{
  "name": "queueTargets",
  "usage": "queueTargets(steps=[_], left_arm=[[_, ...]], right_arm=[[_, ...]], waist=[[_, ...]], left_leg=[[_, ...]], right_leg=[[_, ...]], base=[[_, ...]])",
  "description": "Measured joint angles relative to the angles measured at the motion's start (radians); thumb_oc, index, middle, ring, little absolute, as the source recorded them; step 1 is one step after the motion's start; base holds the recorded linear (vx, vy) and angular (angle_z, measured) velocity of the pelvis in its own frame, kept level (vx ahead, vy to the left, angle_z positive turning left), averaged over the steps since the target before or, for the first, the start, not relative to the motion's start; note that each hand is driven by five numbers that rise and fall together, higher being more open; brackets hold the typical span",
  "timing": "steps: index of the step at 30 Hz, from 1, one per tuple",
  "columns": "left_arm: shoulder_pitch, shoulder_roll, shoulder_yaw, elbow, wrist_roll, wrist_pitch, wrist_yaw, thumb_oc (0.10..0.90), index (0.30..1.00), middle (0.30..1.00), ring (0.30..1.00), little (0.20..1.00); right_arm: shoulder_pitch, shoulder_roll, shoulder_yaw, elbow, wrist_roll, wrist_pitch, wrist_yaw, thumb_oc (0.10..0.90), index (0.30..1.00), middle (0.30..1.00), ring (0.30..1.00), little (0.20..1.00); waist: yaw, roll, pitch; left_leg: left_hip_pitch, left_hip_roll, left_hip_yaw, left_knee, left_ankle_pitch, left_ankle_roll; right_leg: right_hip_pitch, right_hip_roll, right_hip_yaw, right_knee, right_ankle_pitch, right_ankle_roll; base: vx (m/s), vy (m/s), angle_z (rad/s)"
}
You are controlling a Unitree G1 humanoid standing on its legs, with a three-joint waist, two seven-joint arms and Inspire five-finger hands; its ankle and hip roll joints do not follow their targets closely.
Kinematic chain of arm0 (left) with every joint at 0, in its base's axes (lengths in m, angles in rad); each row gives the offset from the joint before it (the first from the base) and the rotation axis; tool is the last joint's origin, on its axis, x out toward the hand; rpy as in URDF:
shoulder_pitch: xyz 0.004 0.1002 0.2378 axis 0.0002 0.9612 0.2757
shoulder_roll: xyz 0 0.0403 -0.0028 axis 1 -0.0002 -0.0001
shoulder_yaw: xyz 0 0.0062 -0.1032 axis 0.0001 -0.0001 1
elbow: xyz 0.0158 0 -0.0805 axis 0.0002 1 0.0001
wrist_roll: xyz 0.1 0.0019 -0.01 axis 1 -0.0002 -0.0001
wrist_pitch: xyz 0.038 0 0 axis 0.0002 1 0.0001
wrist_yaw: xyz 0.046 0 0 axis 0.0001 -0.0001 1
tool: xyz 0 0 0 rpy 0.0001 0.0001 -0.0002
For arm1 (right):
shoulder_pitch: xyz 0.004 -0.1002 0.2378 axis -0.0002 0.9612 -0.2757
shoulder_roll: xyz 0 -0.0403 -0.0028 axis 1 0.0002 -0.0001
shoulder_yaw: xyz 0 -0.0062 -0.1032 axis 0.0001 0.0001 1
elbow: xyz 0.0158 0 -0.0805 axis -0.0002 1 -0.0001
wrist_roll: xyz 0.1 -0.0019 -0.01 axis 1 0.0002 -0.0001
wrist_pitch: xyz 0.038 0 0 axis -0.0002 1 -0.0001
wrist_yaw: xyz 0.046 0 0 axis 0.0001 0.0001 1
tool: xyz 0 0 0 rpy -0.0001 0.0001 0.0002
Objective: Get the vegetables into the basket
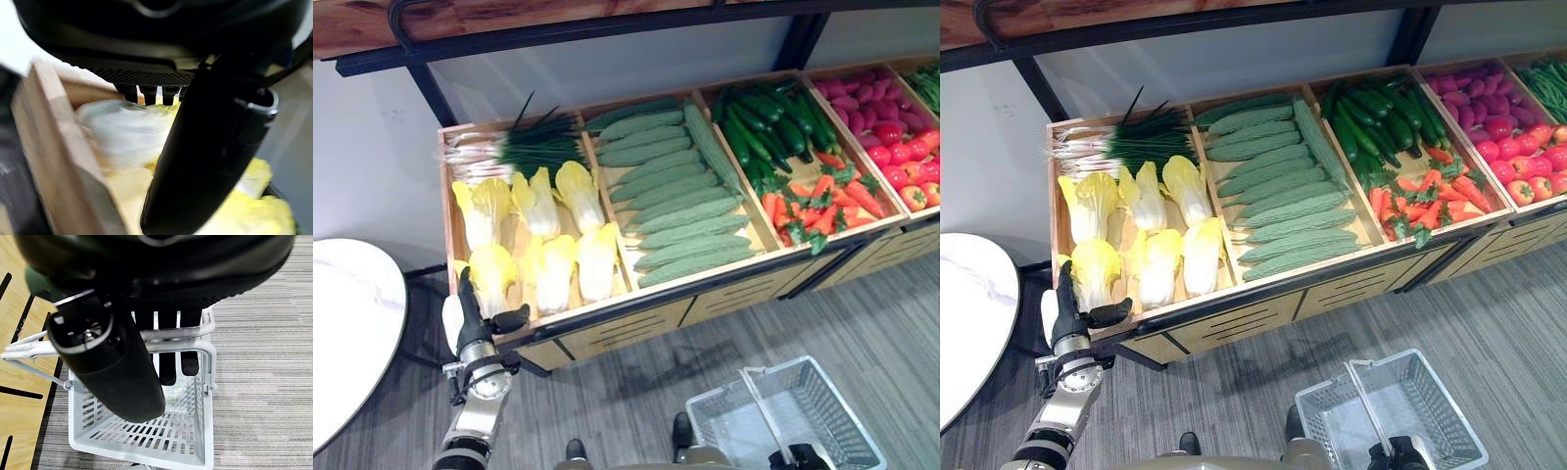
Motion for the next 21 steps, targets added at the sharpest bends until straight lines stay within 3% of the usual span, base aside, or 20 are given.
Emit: queueTargets(steps=[1,6,13,18,19,21], left_arm=[[0.001,0.009,-0.003,0.012,0.044,0.017,0.001,0.4,0.3,0.3,0.3,0.3],[-0.02,0.11,-0.061,0.095,0.151,0.044,-0.038,0.4,0.3,0.3,0.3,0.3],[-0.019,0.122,-0.052,0.063,0.197,0.09,-0.049,0.4,0.3,0.3,0.3,0.3],[0.023,0.01,0.068,-0.127,0.072,0.071,-0.034,0.4,0.3,0.3,0.3,0.3],[0.023,-0.039,0.092,-0.173,-0.016,0.051,-0.012,0.4,0.3,0.3,0.3,0.3],[0.022,-0.052,0.096,-0.217,-0.109,0.027,0.005,0.4,0.3,0.3,0.3,0.3]], right_arm=[[0.0,0.0,0.0,0.0,-0.01,0.0,-0.001,0.4,0.3,0.3,0.3,0.3],[-0.009,-0.006,0.001,-0.005,-0.01,0.001,0.003,0.4,0.3,0.3,0.3,0.3],[-0.007,-0.007,0.002,-0.018,-0.027,0.0,0.004,0.4,0.3,0.3,0.3,0.3],[0.001,-0.003,0.003,-0.016,-0.028,0.001,0.009,0.4,0.3,0.3,0.3,0.3],[0.001,0.0,0.004,-0.015,-0.028,0.002,0.01,0.4,0.3,0.3,0.3,0.3],[0.001,0.006,0.004,-0.018,-0.028,0.001,0.011,0.4,0.3,0.3,0.3,0.3]], waist=[[0.0,0.0,0.0],[-0.002,0.01,-0.009],[-0.002,0.01,-0.012],[0.006,-0.004,-0.009],[0.005,-0.008,-0.011],[0.001,-0.015,-0.01]], left_leg=[[0.001,0.0,0.001,0.0,0.0,0.0],[0.007,0.0,0.006,0.0,-0.004,0.004],[0.011,0.001,0.016,0.0,-0.002,0.0],[0.011,0.0,0.015,0.0,-0.002,-0.001],[0.011,0.0,0.014,0.0,-0.002,-0.001],[0.012,0.001,0.015,0.0,-0.002,-0.001]], right_leg=[[0.0,0.0,0.003,0.0,0.002,-0.002],[0.003,0.002,0.01,0.0,0.001,0.0],[0.001,0.003,0.016,0.0,0.004,-0.001],[0.001,0.002,0.016,0.0,0.008,-0.006],[0.002,0.002,0.015,0.0,0.008,-0.006],[0.002,0.003,0.015,0.001,0.007,-0.005]], base=[[0.01,0.025,-0.04],[0.01,0.018,-0.03],[0.0,0.003,-0.04],[0.0,-0.003,0.01],[0.0,0.0,0.0],[0.0,-0.003,-0.02]])
